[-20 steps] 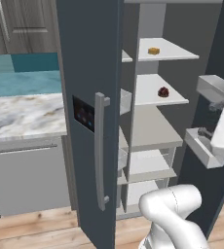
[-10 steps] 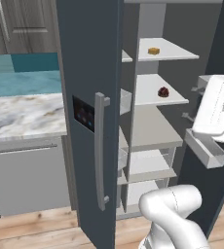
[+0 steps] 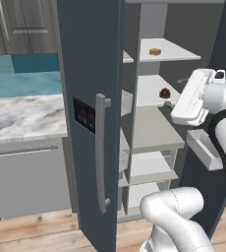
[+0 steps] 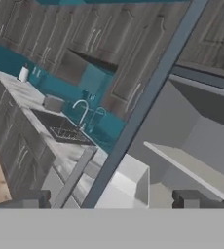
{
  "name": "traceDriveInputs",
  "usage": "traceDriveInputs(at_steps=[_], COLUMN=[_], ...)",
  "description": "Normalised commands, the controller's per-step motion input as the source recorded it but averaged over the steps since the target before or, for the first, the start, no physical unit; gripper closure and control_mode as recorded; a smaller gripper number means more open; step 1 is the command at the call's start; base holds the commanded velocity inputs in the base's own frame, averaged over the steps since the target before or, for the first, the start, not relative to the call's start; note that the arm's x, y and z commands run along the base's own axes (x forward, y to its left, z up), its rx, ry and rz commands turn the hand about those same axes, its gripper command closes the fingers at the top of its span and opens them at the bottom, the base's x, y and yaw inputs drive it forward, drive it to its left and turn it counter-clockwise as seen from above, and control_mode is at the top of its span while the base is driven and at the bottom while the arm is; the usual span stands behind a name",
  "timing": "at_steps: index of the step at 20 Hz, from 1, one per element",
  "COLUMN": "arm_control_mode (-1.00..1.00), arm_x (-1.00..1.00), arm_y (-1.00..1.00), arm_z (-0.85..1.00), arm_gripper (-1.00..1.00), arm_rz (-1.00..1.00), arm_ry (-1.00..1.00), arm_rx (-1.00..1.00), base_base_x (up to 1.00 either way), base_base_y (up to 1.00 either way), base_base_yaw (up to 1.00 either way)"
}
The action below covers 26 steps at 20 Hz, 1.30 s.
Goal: Take the cakes from the fridge and place them on the empty tray on the dining counter.
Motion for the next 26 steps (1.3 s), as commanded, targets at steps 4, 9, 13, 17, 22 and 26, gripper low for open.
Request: traceDriveInputs(at_steps=[4, 9, 13, 17, 22, 26], arm_control_mode=[-1.00, -1.00, -1.00, -1.00, -1.00, -1.00], arm_x=[0.79, 0.94, 0.81, 0.77, 0.69, 0.29], arm_y=[0.00, 0.00, 0.01, 0.17, 0.22, 0.43], arm_z=[0.05, 0.00, 0.00, -0.12, -0.14, -0.13], arm_gripper=[-1.00, -1.00, -1.00, -1.00, -1.00, -1.00], arm_rz=[0.00, 0.00, 0.00, 0.02, 0.02, 0.04], arm_ry=[0.10, 0.11, 0.14, 0.08, 0.06, 0.00], arm_rx=[0.00, 0.01, 0.09, 0.09, 0.08, 0.01], base_base_x=[0.00, 0.00, 0.00, 0.00, 0.00, 0.00], base_base_y=[0.00, 0.00, 0.00, 0.00, 0.00, 0.00], base_base_yaw=[0.00, 0.00, 0.00, 0.00, 0.00, 0.00])
